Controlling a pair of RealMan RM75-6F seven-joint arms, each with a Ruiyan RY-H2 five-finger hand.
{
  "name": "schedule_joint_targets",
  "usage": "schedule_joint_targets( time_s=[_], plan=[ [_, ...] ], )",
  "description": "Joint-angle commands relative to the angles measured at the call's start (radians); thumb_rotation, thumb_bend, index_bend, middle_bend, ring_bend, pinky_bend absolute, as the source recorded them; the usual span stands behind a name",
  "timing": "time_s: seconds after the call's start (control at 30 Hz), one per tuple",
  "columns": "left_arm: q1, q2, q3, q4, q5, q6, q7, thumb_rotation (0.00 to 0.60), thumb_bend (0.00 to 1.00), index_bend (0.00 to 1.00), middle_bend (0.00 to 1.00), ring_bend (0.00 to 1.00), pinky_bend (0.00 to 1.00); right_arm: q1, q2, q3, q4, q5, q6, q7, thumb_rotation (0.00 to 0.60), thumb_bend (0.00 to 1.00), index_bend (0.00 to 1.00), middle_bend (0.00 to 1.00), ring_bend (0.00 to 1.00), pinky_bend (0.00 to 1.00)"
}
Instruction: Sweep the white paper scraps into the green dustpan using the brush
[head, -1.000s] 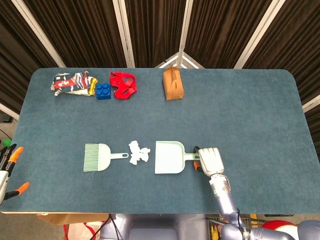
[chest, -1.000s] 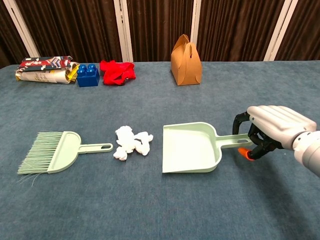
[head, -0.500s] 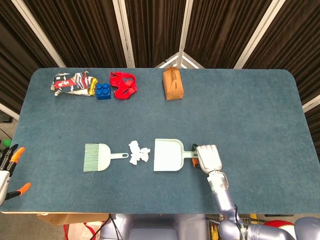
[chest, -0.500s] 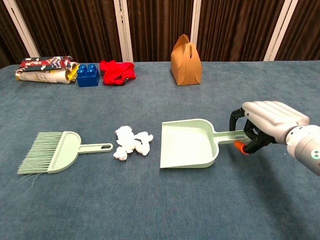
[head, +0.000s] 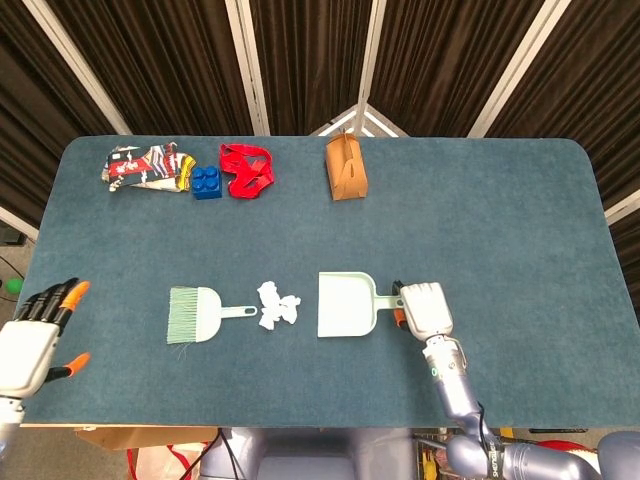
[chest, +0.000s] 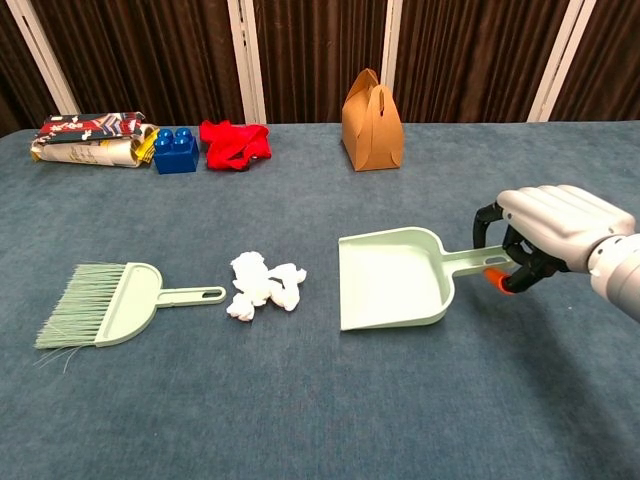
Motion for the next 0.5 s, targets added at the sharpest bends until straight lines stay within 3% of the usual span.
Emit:
schedule_joint_targets(
  time_s=[0.03,0.23,0.5],
  plan=[
    [-0.047,-0.012,-0.028,-0.049,-0.065,-0.065,0.088,0.600,0.05,0.16,0.14,0.18,0.28,0.001,0.005,-0.009,0.011,-0.014,0.003,-0.008,0.600,0.47,0.55,0.90,0.89,0.89],
    [-0.115,-0.068,-0.065,-0.069,-0.200,-0.158,0.207,0.600,0.11,0.21,0.25,0.30,0.41,0.004,0.009,-0.007,0.023,-0.013,0.002,-0.007,0.600,0.47,0.55,0.90,0.89,0.89],
    [-0.207,-0.165,-0.127,-0.035,-0.301,-0.184,0.343,0.600,0.29,0.31,0.56,0.57,0.63,0.009,0.018,0.004,0.035,-0.013,0.009,-0.012,0.600,0.47,0.55,0.90,0.89,0.89]
  ],
)
